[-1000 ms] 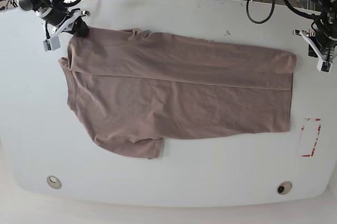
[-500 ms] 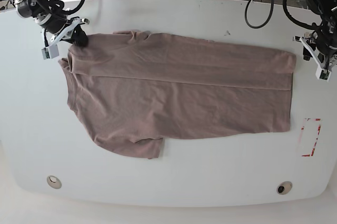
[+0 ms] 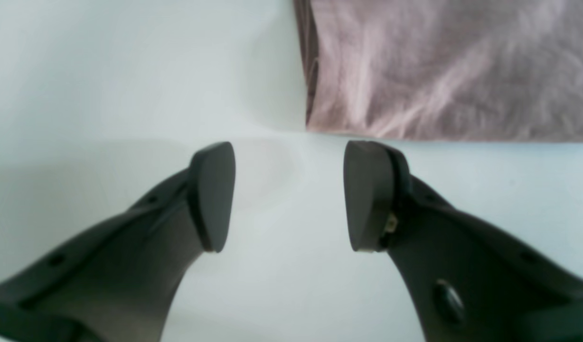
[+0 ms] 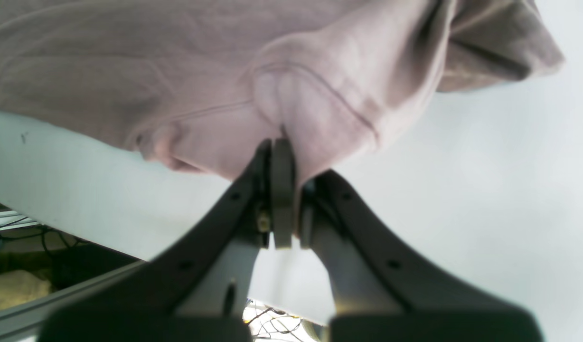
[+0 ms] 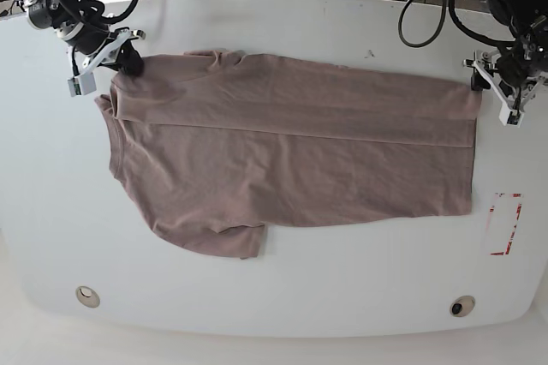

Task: Fold the T-shirt properly
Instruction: 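Pull the pinched edge outward with both grippers to smooth the shirt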

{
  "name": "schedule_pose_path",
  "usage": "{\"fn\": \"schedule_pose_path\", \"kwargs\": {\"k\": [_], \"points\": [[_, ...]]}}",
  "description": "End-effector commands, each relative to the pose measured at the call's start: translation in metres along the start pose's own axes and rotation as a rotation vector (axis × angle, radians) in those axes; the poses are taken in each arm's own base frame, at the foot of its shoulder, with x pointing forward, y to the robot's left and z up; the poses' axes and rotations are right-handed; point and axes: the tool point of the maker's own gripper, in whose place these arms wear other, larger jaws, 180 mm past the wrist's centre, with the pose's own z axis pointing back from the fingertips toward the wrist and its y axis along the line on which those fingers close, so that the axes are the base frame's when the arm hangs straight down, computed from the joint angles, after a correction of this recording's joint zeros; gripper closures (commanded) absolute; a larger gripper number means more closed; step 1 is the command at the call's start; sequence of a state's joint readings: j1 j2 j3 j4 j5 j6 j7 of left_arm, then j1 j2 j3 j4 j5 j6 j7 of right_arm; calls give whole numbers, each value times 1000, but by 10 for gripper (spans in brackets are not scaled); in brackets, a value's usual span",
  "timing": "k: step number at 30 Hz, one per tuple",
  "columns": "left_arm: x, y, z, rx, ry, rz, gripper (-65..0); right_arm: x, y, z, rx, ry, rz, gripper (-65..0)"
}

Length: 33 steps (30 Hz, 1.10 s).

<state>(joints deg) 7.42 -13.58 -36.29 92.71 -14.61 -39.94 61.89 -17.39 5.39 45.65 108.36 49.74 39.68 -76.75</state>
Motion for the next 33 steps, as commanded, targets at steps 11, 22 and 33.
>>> {"fn": "schedule_pose_path", "kwargs": {"k": [11, 22, 33], "points": [[14, -3, -8, -32, -33, 2, -206, 11, 0, 4, 0, -38, 21, 0], [-7, -6, -23, -70, 29, 50, -111, -1, -8, -3, 14, -15, -37, 0], [21, -2, 16, 21, -73, -69, -7, -1, -8, -3, 14, -14, -38, 0]]}}
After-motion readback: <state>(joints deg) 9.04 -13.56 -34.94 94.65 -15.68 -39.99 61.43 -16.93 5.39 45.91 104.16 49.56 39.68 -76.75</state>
